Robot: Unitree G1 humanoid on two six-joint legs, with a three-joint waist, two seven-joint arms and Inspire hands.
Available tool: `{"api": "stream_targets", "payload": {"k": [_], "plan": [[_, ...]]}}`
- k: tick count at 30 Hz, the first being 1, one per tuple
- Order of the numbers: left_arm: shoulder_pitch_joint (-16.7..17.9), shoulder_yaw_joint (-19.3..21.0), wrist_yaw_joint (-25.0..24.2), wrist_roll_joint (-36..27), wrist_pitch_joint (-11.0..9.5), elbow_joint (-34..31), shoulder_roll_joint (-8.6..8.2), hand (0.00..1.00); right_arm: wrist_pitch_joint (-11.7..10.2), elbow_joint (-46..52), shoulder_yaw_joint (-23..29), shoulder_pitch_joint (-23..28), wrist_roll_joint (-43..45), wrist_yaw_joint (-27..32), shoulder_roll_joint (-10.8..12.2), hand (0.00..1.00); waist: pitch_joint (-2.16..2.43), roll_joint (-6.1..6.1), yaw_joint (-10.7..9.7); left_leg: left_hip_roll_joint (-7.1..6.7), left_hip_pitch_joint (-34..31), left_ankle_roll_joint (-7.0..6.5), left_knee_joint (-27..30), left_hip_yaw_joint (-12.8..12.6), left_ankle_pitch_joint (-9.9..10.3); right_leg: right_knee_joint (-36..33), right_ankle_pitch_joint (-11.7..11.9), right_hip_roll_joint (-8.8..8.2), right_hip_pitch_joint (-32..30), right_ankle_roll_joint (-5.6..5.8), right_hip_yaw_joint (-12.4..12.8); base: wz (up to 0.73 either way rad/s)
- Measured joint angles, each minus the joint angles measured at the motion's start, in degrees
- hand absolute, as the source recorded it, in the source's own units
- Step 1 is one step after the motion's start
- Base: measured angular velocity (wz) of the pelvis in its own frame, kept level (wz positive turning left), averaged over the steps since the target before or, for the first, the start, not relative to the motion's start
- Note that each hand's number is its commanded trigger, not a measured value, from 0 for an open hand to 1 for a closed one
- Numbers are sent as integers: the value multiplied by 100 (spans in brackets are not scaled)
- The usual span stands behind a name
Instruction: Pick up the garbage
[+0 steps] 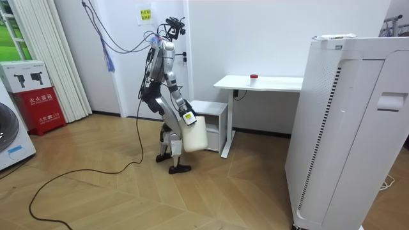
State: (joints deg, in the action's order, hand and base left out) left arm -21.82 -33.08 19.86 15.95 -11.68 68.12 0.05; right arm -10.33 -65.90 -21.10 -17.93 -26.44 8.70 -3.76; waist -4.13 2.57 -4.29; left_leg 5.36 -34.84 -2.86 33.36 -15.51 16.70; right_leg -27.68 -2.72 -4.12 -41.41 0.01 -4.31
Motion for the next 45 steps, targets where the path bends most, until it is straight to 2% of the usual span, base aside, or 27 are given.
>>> {"api": "stream_targets", "payload": {"k": [6,9,12,16,21,23,25,28,30,31,33,35,36,37,38,39,40,41,42,43,44,45], "plan": [[10,124,207,-1,-113,-67,67,0,-14,0,5,6,-20,-5,-36,100,-12,-70,13,-7,43,-2,3,-7,-1,21,22,-90,53,-35,-212,0],[67,167,259,-4,-169,-71,130,0,-41,-85,58,55,-32,-18,-89,100,-15,-128,24,-13,260,0,-87,-8,-5,119,35,-84,272,-37,-230,0],[172,279,378,-2,-258,-218,254,0,-85,-84,108,109,-30,-12,-125,100,6,-181,18,-41,504,11,-231,-20,-16,206,32,-94,488,-28,-243,-3],[269,377,710,4,-414,-641,407,0,-138,-86,241,134,-29,-13,-203,100,25,-206,10,-190,797,9,-632,-21,-183,351,41,-178,692,-8,-282,7],[439,866,976,49,-537,-1210,603,0,-214,-66,322,303,-30,-130,-364,100,55,-246,102,-215,1329,45,-1012,-47,-241,649,59,-124,1183,21,-276,-2],[450,1046,1151,46,-678,-1337,640,0,-216,-66,443,375,-34,-135,-374,100,81,-258,120,-222,1582,62,-1126,-47,-253,749,59,-97,1417,31,-277,-4],[664,1078,1353,45,-697,-1845,760,0,-222,-13,450,550,-17,-133,-431,100,182,-278,106,-227,1924,83,-1317,-48,-266,910,42,-60,1743,57,-283,-2],[967,1101,1488,43,-727,-2522,824,0,-212,175,540,798,-16,-139,-547,100,218,-272,34,-321,2414,90,-1565,-65,-276,927,-47,-60,2116,133,-218,-4],[1145,1121,1487,52,-729,-2817,894,0,-214,436,693,1014,52,-135,-554,100,244,-246,-10,-316,2695,89,-1646,-127,-276,932,-57,-57,2318,148,-184,-26],[1298,1199,1487,51,-739,-3063,967,0,-213,576,789,1155,148,-143,-555,100,272,-218,-34,-318,2864,89,-1728,-183,-276,921,-62,-54,2407,150,-183,-33],[1399,1346,1490,53,-750,-3209,1025,0,-211,660,943,1343,211,-184,-547,100,296,-167,-63,-359,3110,89,-1812,-282,-275,905,-62,-47,2546,150,-172,-37],[1643,1617,1517,46,-751,-3414,1054,0,-206,692,949,1551,211,-256,-518,100,344,-69,-27,-397,3448,87,-1912,-566,-273,965,-27,-10,2731,125,-117,-61],[1700,1655,1537,41,-751,-3468,1069,0,-204,692,946,1592,203,-267,-506,100,355,-58,-11,-383,3523,87,-1963,-660,-273,1024,28,19,2776,115,-95,-69],[1751,1712,1556,19,-754,-3544,1115,0,-193,693,946,1639,185,-269,-487,100,354,-56,2,-313,3662,69,-2075,-818,-255,1124,121,54,2869,88,-158,-58],[1749,1739,1559,-99,-755,-3556,1146,0,-172,693,941,1690,177,-303,-486,100,356,-48,4,-272,3728,55,-2142,-1003,-234,1081,149,49,2908,47,-339,-51],[1751,1740,1563,-181,-755,-3561,1150,0,-166,692,941,1719,165,-325,-497,100,350,-65,9,-230,3787,62,-2148,-1170,-224,961,104,26,2928,-6,-478,-32],[1752,1735,1566,-294,-755,-3588,1136,0,-165,691,943,1798,161,-353,-542,100,353,-113,-2,-138,3902,99,-2154,-1479,-207,511,-188,-53,3006,-1,-758,-15],[1757,1737,1567,-311,-754,-3653,1123,0,-166,691,945,1843,162,-364,-566,100,354,-122,-3,-112,3954,122,-2164,-1597,-208,344,-329,-78,3070,18,-845,-18],[1801,1743,1567,-307,-755,-3914,1131,0,-167,668,949,1922,165,-379,-597,100,358,-98,13,-113,4025,156,-2168,-1764,-202,142,-612,-117,3197,44,-952,-36],[1829,1784,1566,-295,-777,-4134,1133,0,-166,598,947,1933,174,-389,-597,100,341,-72,90,-132,4069,195,-2130,-1838,-188,255,-707,-132,3280,22,-982,-48],[1851,1858,1562,-301,-858,-4238,1102,0,-163,590,939,1934,175,-388,-588,100,350,-92,106,-125,4044,219,-2046,-1799,-172,423,-712,-88,3310,-97,-965,-42],[1853,1887,1554,-301,-879,-4270,1083,0,-163,590,939,1932,175,-387,-588,100,346,-117,107,-125,4026,220,-2009,-1705,-172,511,-690,-65,3323,-143,-962,-31]]}}
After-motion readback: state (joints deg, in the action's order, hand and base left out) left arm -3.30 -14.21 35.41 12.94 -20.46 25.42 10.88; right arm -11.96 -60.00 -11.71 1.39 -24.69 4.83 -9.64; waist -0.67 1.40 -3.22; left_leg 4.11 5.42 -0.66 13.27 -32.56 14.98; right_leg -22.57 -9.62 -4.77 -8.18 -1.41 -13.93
